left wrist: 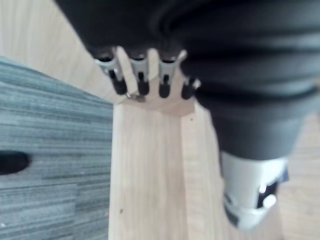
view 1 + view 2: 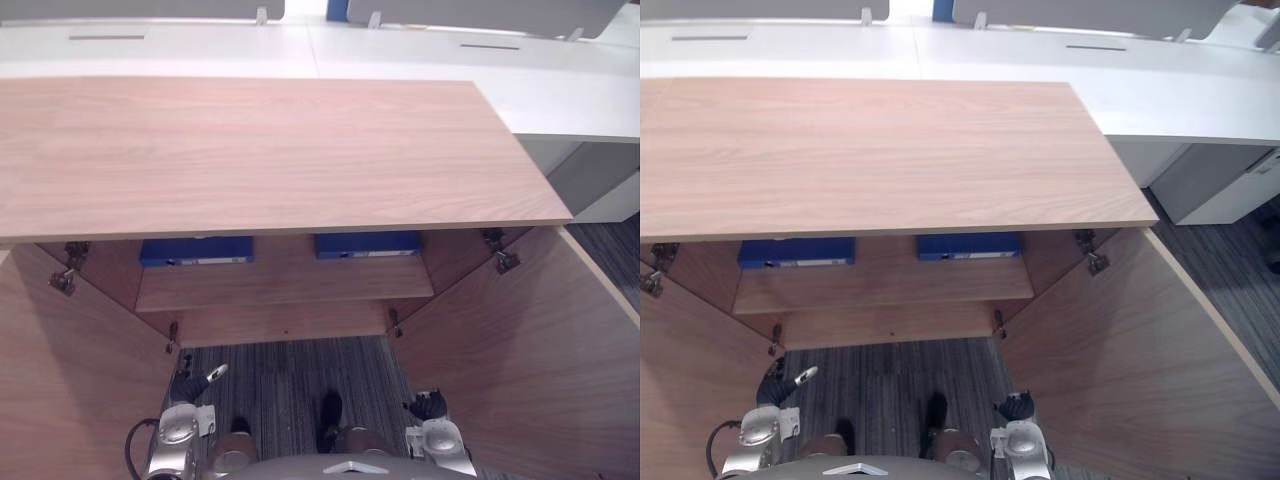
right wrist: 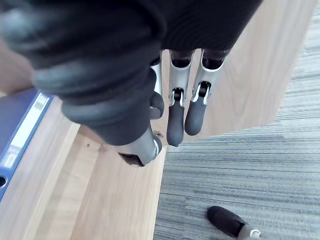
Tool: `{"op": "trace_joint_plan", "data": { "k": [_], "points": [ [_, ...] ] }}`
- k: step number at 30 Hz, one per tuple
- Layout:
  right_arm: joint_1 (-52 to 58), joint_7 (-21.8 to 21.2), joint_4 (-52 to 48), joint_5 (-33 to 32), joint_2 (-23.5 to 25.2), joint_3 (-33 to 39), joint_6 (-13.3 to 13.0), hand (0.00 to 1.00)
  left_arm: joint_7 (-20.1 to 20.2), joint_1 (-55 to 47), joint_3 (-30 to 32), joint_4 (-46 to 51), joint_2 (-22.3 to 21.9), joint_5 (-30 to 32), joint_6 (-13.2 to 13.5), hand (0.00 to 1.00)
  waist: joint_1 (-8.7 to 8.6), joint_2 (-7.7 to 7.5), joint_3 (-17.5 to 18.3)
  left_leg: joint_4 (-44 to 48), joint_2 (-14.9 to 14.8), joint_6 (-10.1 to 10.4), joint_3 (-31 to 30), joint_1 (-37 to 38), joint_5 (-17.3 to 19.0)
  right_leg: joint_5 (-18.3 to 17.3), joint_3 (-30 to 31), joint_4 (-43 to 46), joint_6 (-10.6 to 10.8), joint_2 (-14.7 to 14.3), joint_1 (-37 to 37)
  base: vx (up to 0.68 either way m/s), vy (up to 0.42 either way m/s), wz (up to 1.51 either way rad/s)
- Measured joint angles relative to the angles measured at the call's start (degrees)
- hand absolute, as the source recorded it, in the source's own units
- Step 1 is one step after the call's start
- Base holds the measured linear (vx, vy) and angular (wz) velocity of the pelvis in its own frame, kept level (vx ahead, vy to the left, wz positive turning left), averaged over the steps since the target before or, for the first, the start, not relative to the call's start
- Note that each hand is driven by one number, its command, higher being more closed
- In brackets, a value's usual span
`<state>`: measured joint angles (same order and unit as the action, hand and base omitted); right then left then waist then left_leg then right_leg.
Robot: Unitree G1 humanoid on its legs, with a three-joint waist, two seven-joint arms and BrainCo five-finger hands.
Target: Walk over to the cabinet, pick up the folder, carry it to the office cabinet, place the folder inside the office cabinet, then close the office cabinet door
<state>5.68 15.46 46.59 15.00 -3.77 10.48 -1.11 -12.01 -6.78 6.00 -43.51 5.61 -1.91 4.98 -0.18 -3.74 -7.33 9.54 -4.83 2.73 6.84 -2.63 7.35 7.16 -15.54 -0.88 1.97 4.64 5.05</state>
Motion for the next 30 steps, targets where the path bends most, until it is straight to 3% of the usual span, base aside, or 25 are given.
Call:
{"op": "trace_joint_plan", "data": {
  "k": [15, 20, 21, 22, 23, 25, 27, 28, 30],
  "points": [
    [0.66, -0.39, 6.54, -5.76, 1.34, 4.41, 0.41, 0.00, 0.36, -1.86, 1.88, -7.59, -1.58, -0.02, -1.34, 0.00, 0.04, 0.21, 2.08, -4.72, 2.17, -0.78, 3.24, 6.63, 0.02, 1.59, 5.84, -3.68, 1.70, -0.04, -3.24, 0.00, 0.041, -0.16],
    [-2.27, -0.41, 7.40, -5.71, 1.61, 4.22, 0.61, 0.00, 0.36, -0.65, 2.95, -7.56, -1.57, -0.22, -1.34, 0.00, 0.08, 0.27, 0.85, -2.41, 2.57, -2.01, 5.69, 4.22, 0.52, 0.87, 9.04, 2.78, 1.78, 0.17, 2.59, -0.03, 0.045, -0.28],
    [-2.83, -0.40, 7.37, -5.68, 1.86, 3.97, 0.83, 0.00, 0.36, 0.44, 3.19, -7.49, -1.45, -0.26, -1.35, 0.00, -0.03, -0.05, 0.41, -1.47, 3.00, -2.83, 5.76, 3.05, 0.21, 2.05, 10.10, 3.23, 3.31, 0.85, 3.88, -0.11, 0.057, -0.26],
    [-3.73, -0.44, 7.49, -5.68, 1.79, 3.48, 1.01, 0.00, 0.40, 1.02, 3.75, -6.85, -1.80, -0.26, -1.24, 0.00, 0.46, 1.42, 0.02, -2.19, 1.34, -4.51, 6.24, 1.48, -0.65, 2.04, 11.30, 4.03, 5.17, 0.29, 5.22, -0.08, 0.091, -0.06],
    [-5.22, -0.56, 7.09, -6.07, 2.18, 3.94, 1.15, 0.00, 0.35, 1.44, 4.49, -6.46, -2.08, -0.28, -1.03, 0.00, -0.16, 1.61, -0.90, -2.36, 1.19, -4.53, 5.52, 1.10, -1.60, -7.89, 10.63, 19.53, 2.12, 1.24, 7.93, -0.07, 0.088, 0.07],
    [-4.80, -0.51, 8.35, -6.04, 2.60, 3.77, 1.28, 0.00, 0.30, 1.22, 4.68, -6.47, -1.24, -0.31, -1.04, 0.00, 0.20, 1.24, -1.11, -2.55, 1.44, -4.40, 4.23, 1.73, -2.55, -15.46, 9.92, 32.18, 3.31, 3.26, 6.47, 0.01, -0.016, 0.37],
    [-4.79, -0.54, 8.63, -6.04, 3.71, 2.94, 1.30, 0.00, 0.18, 0.52, 4.95, -6.43, -0.65, -0.55, -1.04, 0.00, 1.06, -0.23, -0.49, -2.32, 1.74, -3.79, 3.04, 0.68, -3.53, -18.14, 10.12, 28.69, 4.60, 4.36, 1.48, -0.04, -0.169, 0.36],
    [-5.53, -0.55, 8.61, -6.02, 4.21, 2.53, 1.28, 0.00, 0.20, 0.71, 4.94, -6.44, -0.66, -0.94, -1.05, 0.00, 1.17, -1.78, -0.21, -2.29, 2.09, -3.12, 2.15, -0.76, -4.62, -19.00, 9.93, 21.92, 4.70, 3.80, -1.15, -0.09, -0.193, 0.23],
    [-7.26, -0.50, 8.54, -6.06, 3.93, 2.40, 1.09, 0.00, 0.22, 1.59, 4.62, -6.64, -1.57, -1.42, -1.10, 0.00, 2.07, -1.05, -0.80, -2.37, 1.34, -1.89, 1.31, -3.43, -5.91, -18.03, 9.55, 13.23, 3.36, 2.10, -3.27, -0.12, -0.162, 0.18]
  ]
}}
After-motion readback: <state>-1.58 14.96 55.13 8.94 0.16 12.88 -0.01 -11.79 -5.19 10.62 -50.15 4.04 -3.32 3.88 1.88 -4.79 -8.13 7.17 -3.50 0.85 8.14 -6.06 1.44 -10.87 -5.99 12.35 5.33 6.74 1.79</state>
